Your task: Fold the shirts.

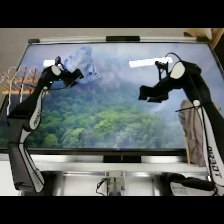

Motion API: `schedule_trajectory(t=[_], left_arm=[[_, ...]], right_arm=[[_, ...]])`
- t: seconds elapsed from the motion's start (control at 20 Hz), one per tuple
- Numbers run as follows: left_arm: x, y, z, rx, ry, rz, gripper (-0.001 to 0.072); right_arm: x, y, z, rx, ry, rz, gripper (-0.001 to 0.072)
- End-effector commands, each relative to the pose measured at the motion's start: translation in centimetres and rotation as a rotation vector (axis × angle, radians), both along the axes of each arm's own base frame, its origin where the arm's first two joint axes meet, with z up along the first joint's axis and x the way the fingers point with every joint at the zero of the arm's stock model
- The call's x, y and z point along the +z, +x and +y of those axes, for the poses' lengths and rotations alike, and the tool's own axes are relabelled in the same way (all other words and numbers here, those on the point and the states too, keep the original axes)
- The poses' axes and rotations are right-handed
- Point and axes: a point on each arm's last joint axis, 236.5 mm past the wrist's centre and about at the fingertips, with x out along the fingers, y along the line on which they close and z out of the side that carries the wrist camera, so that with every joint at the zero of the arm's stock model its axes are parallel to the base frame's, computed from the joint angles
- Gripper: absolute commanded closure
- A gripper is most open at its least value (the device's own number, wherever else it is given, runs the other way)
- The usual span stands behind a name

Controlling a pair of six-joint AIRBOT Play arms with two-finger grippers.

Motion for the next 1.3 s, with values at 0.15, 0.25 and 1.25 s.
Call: schedule_trajectory(t=[0.15, 0.25, 1.25], left_arm=[[0.4, 2.5, -2.2, 0.087, -0.129, -0.089, 0.023], [0.0, 2.3, -3.3, 0.103, -0.206, -0.059, 0.0483], [44.3, -34.0, -21.5, -0.777, -0.119, -0.754, 0.0675]], right_arm=[[0.2, -0.2, 0.6, 0.002, 0.024, 0.006, 0.0163], [0.2, -0.1, 0.5, 0.001, 0.023, 0.005, 0.0162], [27.2, -12.5, -11.8, -0.185, -0.24, -0.815, 0.0162]])
